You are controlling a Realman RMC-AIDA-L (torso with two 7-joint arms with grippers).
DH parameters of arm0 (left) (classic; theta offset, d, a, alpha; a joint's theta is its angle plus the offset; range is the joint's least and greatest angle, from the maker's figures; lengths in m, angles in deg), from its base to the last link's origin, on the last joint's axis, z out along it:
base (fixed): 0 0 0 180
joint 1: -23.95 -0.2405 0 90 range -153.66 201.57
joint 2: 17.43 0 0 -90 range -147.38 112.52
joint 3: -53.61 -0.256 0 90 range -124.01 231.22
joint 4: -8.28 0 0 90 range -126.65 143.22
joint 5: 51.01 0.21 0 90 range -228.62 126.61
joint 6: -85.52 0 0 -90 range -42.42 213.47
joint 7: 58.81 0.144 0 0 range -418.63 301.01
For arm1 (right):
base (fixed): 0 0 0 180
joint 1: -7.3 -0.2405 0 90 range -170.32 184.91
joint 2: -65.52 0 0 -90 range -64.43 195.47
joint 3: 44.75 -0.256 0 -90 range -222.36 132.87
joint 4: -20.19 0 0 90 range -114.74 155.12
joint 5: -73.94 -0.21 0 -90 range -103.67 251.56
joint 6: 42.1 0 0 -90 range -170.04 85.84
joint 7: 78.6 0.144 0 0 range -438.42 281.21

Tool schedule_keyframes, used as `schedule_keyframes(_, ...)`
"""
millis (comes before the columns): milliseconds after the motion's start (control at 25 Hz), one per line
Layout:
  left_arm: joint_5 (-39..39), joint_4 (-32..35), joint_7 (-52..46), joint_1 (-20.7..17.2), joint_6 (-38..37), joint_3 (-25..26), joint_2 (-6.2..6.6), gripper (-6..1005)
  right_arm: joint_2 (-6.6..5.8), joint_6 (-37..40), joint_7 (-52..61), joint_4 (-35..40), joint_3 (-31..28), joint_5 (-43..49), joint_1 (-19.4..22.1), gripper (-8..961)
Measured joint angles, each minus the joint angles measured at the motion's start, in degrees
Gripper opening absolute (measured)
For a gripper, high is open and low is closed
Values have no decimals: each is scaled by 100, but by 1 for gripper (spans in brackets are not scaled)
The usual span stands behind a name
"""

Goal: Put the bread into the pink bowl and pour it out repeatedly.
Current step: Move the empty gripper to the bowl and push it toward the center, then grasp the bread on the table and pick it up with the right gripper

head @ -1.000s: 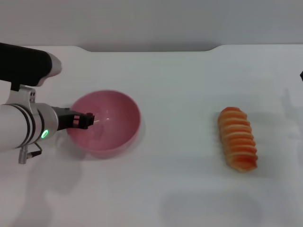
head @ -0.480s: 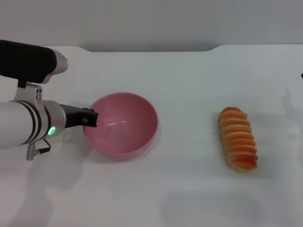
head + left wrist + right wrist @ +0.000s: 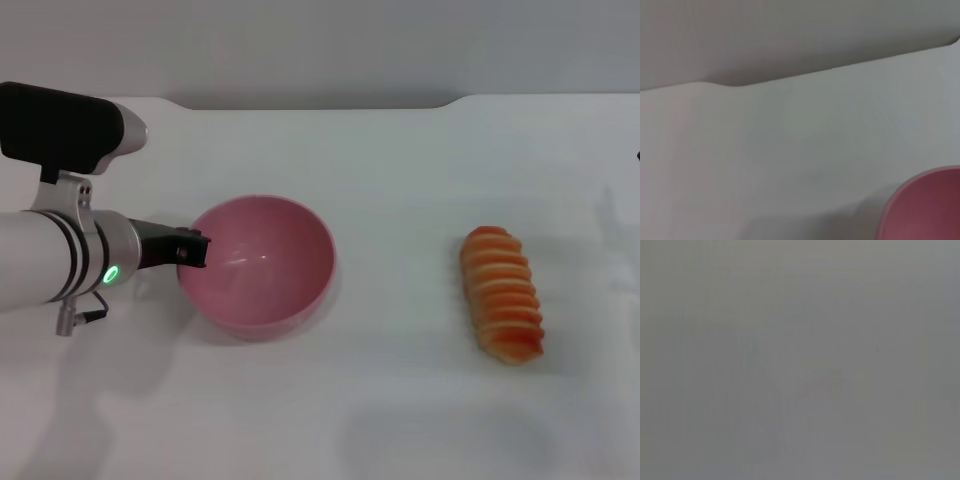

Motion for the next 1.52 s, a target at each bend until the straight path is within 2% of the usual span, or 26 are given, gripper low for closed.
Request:
schedule_keyframes(320,21,406,230,18,22,238,10,38,-13,-64,-14,64,28,94,-25,786)
schedule_keyframes(520,26,650,335,45,83,466,13,38,-99,-673,-102,443,-56,97,-21,787)
schedule_keyframes(640,31,721,416,81,89,553,12,38,-220,-1681,-474,1199,-403,99,81,786)
schedule_keyframes(720,35,730,455,120,93,590,8,38,-250,-2802,-968,1943,-918,148,236,786)
schedule_keyframes(760,37,730,462,144,94,595,9,38,-237,-3498,-1315,2383,-1298,195,347,786)
schedule_keyframes(840,39,701,466,180,82,595,7,38,-114,-4845,-1938,3275,-2137,293,551,786)
schedule_keyframes(960,33,603,506,234,11,596,0,38,-8,-6470,-2244,4186,-2937,333,639,787)
schedule_keyframes(1080,19,561,530,255,-64,601,-2,38,-8,-7947,-1955,4724,-3537,420,438,787)
schedule_keyframes(1160,22,541,531,259,-115,602,-3,38,-9,-8768,-1424,4752,-3790,776,164,786)
schedule_keyframes(1280,16,530,532,271,-154,604,-5,38,2,-9568,-231,4656,-3748,2080,-333,785)
schedule_keyframes(1400,15,529,533,302,-158,605,-5,38,22,-9926,892,4521,-3130,3607,-696,783)
schedule_keyframes(1520,30,519,533,322,-174,607,-5,38,21,-10012,1414,4494,-2727,4208,-790,780)
